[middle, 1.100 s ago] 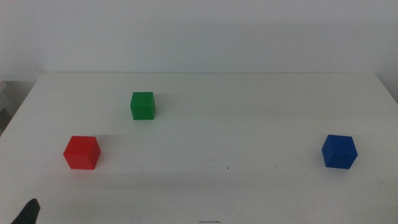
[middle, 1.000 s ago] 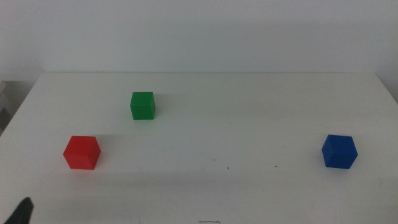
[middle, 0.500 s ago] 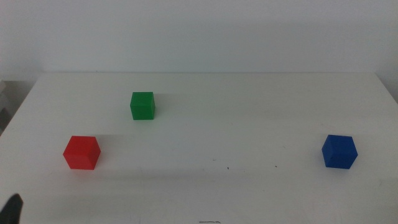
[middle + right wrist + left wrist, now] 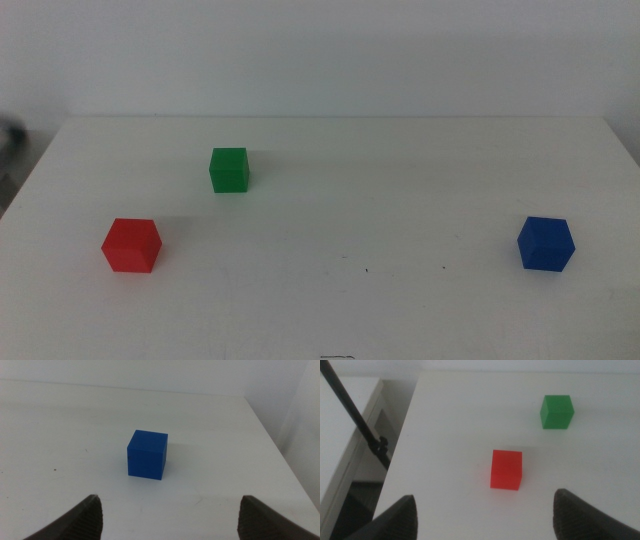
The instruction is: Stack red cubes first, then green, then blue cubes in a specific spot.
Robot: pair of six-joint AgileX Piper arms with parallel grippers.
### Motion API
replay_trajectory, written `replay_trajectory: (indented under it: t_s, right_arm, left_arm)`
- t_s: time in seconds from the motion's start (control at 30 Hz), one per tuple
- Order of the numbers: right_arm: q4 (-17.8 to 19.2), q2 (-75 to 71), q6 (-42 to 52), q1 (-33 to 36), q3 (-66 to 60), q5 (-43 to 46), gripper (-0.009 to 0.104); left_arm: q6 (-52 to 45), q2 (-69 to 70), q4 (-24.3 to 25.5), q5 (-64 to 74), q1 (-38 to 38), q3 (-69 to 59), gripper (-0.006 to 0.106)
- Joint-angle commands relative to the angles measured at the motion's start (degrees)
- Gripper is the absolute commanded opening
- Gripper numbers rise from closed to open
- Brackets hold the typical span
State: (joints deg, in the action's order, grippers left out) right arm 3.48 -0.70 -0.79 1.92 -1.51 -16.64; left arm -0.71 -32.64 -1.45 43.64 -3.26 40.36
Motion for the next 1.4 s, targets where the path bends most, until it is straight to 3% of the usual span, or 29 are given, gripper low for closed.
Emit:
replay_trajectory:
  t_s: [0.0,0.17,0.47,0.87,1.1,1.37]
  right_arm:
    - [0.5,-0.9,0.2,-0.5,0.6,4.2,0.092]
    - [0.5,-0.9,0.2,-0.5,0.6,4.2,0.092]
    - [0.5,-0.9,0.2,-0.5,0.6,4.2,0.092]
    - [0.5,-0.9,0.2,-0.5,0.6,4.2,0.092]
    - [0.5,-0.9,0.2,-0.5,0.6,4.2,0.092]
    - [0.5,-0.9,0.2,-0.5,0.6,4.2,0.092]
  left_arm:
    - [0.7,-4.4,-0.7,4.8,0.4,8.8,0.091]
    - [0.7,-13.4,-0.7,19.2,0.4,22.6,0.091]
    - [-1.0,-28.8,-0.8,31.4,0.4,35.9,0.091]
    - [-3.6,-46.0,-0.5,29.8,0.4,37.5,0.091]
    - [-9.6,-54.1,-6.1,23.3,0.4,37.5,0.091]
    - [-10.4,-61.6,-6.9,17.9,2.0,37.5,0.091]
